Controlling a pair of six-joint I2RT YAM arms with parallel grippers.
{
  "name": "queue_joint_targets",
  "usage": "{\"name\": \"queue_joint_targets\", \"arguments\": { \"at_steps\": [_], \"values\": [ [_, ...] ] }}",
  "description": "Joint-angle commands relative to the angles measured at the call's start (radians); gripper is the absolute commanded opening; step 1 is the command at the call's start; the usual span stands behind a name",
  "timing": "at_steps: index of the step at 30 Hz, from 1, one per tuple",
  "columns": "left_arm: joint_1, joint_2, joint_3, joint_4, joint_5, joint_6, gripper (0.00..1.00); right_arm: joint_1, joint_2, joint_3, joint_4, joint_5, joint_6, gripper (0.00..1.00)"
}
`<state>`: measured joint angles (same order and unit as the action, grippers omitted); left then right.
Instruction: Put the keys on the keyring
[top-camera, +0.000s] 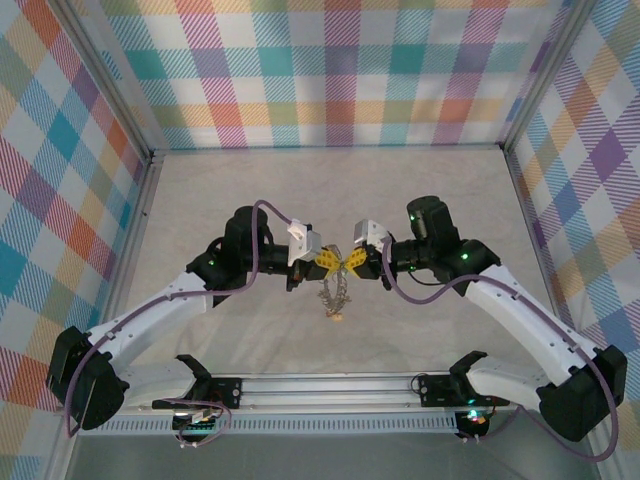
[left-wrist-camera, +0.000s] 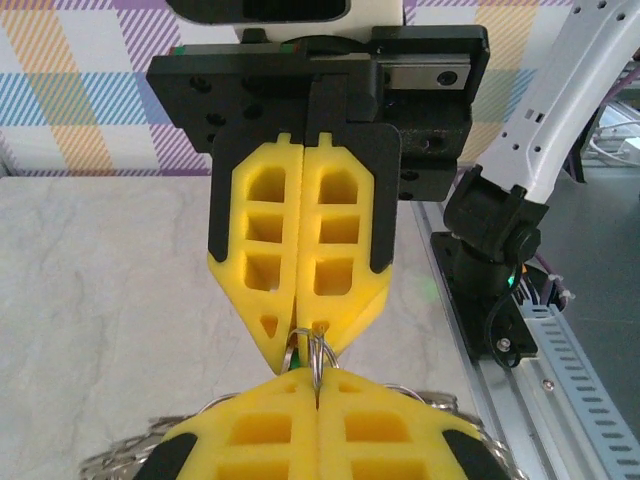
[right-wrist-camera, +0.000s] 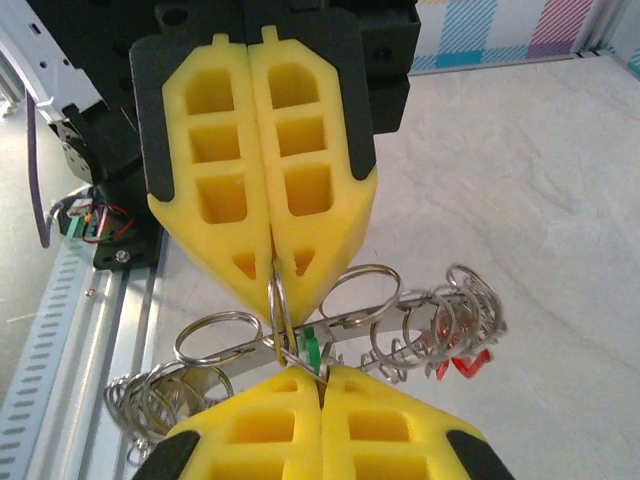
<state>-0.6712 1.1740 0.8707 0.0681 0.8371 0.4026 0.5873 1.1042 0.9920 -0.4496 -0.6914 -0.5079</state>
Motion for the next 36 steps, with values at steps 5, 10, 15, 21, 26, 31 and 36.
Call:
{"name": "queue_joint_targets", "arguments": {
  "at_steps": [5, 10, 15, 21, 26, 31, 36],
  "values": [
    [0.004, -0.002, -0.033, 0.207, 0.002, -0.070, 0.00, 0.020, 0.044, -0.015, 0.080, -0.139, 0.041, 0.00],
    [0.001, 0.008, -0.061, 0.276, -0.009, -0.100, 0.00, 0.028, 0.062, -0.020, 0.106, -0.120, 0.057, 0.00],
    [0.000, 0.014, -0.078, 0.315, -0.008, -0.122, 0.00, 0.025, 0.037, -0.041, 0.128, -0.084, 0.064, 0.11],
    [-0.001, -0.005, -0.082, 0.285, -0.005, -0.103, 0.00, -0.004, -0.030, -0.065, 0.086, -0.025, 0.020, 0.18],
    [0.000, -0.012, -0.079, 0.265, 0.007, -0.093, 0.00, -0.015, -0.070, -0.070, 0.073, -0.013, 0.005, 0.21],
    [-0.001, -0.009, -0.078, 0.263, 0.022, -0.091, 0.00, -0.017, -0.070, -0.062, 0.078, -0.022, 0.002, 0.24],
    [0.000, -0.009, -0.078, 0.266, 0.031, -0.093, 0.00, -0.017, -0.045, -0.056, 0.101, -0.057, 0.016, 0.24]
  ]
}}
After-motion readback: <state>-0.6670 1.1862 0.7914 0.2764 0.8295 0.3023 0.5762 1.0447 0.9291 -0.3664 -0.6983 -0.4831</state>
